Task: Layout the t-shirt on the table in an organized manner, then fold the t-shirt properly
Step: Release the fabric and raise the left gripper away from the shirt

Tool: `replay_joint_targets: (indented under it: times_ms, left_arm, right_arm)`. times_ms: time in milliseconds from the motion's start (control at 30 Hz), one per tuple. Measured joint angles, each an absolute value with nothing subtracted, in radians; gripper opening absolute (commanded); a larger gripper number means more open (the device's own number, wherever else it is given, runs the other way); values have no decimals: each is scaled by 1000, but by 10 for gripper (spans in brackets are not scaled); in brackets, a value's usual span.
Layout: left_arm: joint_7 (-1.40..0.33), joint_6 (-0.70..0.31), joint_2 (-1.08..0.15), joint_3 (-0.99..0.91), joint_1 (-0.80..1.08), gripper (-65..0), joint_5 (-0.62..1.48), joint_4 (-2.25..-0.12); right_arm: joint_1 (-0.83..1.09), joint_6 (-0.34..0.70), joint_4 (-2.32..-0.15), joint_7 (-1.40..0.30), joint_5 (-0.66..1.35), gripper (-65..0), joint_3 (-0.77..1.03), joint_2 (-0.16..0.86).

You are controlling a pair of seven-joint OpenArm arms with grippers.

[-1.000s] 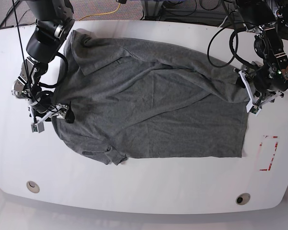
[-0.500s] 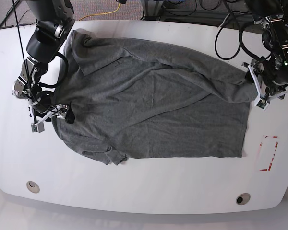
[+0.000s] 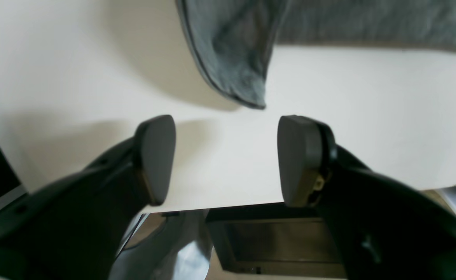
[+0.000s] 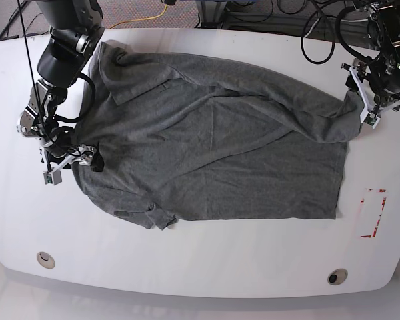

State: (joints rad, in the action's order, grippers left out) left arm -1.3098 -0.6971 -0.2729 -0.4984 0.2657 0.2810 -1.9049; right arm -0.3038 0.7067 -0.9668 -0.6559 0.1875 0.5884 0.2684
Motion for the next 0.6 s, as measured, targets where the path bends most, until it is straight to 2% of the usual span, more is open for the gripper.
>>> replay_joint_targets:
  times_ms: [233, 600]
  left_arm:
    - [-1238, -697, -254, -495, 274, -254, 284, -1893]
    - [-1223, -697, -255, -497, 191, -253, 281, -1721]
  right_arm:
    - [-303, 707, -967, -656, 187, -29, 588, 269]
    - [-303, 707, -967, -656, 188, -29, 588, 269]
